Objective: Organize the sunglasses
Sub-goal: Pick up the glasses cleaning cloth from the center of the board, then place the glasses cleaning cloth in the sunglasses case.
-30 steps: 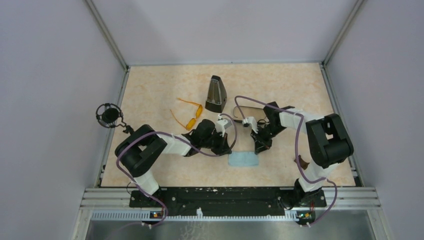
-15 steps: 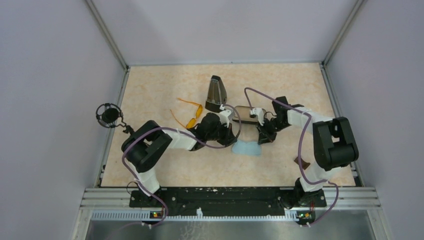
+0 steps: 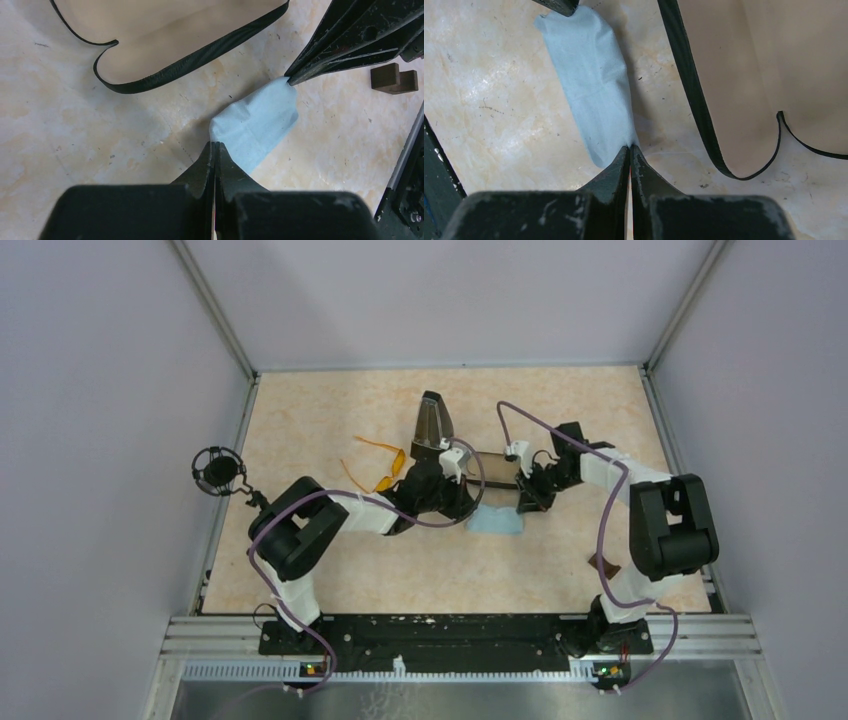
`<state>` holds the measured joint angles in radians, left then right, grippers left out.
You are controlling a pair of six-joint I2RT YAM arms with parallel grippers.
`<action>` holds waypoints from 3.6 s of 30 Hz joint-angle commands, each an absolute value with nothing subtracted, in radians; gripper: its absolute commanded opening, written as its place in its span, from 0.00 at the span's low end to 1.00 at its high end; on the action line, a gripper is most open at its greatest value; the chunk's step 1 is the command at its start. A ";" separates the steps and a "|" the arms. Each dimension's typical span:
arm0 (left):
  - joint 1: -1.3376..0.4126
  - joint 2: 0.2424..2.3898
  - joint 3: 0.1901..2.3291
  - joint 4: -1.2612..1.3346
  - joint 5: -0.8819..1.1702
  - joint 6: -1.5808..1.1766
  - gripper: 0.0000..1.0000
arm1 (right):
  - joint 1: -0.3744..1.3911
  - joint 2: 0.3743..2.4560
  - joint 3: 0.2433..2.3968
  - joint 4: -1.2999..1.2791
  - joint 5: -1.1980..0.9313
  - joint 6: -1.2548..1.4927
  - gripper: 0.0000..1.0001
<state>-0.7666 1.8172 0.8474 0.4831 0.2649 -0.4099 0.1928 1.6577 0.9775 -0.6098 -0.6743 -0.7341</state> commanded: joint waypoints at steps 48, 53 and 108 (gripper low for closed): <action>-0.726 1.853 1.060 0.472 0.111 -0.310 0.00 | 0.130 1.674 1.194 -0.584 -0.661 -0.681 0.00; -0.717 1.882 1.077 0.463 0.124 -0.310 0.00 | 0.129 1.701 1.207 -0.569 -0.644 -0.678 0.00; -0.646 2.020 1.185 0.413 0.304 -0.402 0.00 | 0.126 1.891 1.323 -0.606 -0.592 -0.672 0.00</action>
<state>-0.6544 2.0071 1.1458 0.3878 0.2924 -0.3943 0.1341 1.8835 1.2675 -0.6144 -0.5858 -0.6621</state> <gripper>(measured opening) 0.006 0.003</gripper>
